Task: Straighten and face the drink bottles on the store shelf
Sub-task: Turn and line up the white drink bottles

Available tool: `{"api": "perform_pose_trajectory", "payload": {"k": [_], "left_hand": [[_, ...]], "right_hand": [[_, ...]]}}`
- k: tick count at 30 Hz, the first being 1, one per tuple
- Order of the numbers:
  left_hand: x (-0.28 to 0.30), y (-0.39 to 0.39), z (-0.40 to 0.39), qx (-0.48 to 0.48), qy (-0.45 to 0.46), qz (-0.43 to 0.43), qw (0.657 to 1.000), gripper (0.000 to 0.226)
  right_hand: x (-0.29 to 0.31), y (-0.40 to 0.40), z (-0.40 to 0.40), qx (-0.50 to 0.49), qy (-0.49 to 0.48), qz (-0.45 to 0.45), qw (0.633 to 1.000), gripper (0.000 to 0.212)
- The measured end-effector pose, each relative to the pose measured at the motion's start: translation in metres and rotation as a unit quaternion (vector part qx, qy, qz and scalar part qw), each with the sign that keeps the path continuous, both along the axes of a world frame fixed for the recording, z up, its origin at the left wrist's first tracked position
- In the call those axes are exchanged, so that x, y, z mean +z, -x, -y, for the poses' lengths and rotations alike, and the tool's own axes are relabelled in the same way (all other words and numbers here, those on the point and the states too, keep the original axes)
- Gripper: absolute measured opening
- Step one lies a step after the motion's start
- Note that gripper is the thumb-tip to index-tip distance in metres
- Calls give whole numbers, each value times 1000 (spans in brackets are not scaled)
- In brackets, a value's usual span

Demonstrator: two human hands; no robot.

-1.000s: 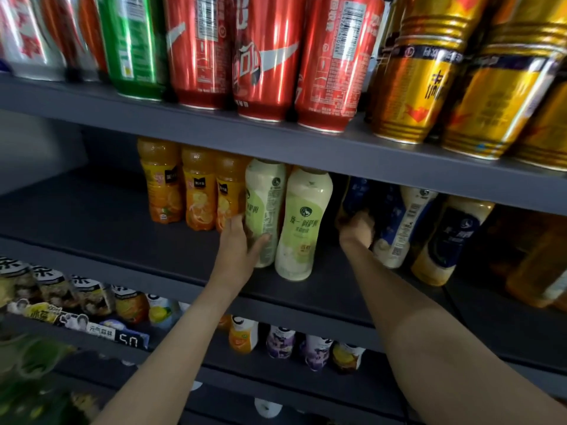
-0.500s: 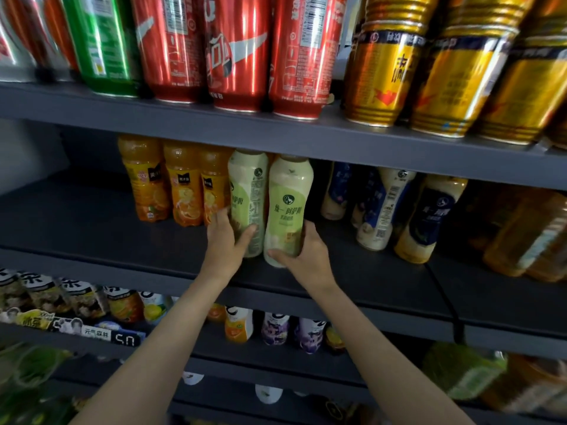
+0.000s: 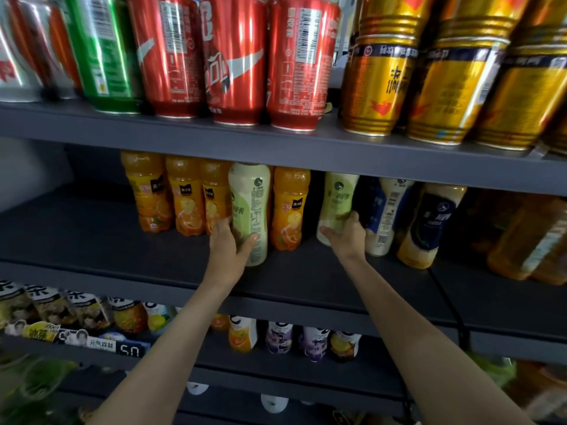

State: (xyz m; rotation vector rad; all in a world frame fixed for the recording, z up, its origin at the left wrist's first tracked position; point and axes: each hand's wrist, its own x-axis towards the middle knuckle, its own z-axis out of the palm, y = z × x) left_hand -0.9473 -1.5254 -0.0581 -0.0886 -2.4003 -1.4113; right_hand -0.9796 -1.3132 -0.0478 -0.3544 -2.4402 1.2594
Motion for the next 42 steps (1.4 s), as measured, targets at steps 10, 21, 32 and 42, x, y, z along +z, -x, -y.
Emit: {"api": "perform_pose_trajectory", "payload": {"k": [10, 21, 32, 42], "left_hand": [[10, -13, -5, -49, -27, 23, 998, 53], [16, -9, -90, -118, 37, 18, 992, 47], [17, 17, -129, -94, -7, 27, 995, 50], [6, 21, -135, -87, 24, -3, 996, 50]], "right_hand": [[0, -12, -5, -27, -43, -38, 998, 60], [11, -35, -56, -56, -63, -95, 992, 77], [6, -12, -71, -63, -32, -91, 993, 69], [12, -19, -60, -77, -34, -62, 995, 70]]}}
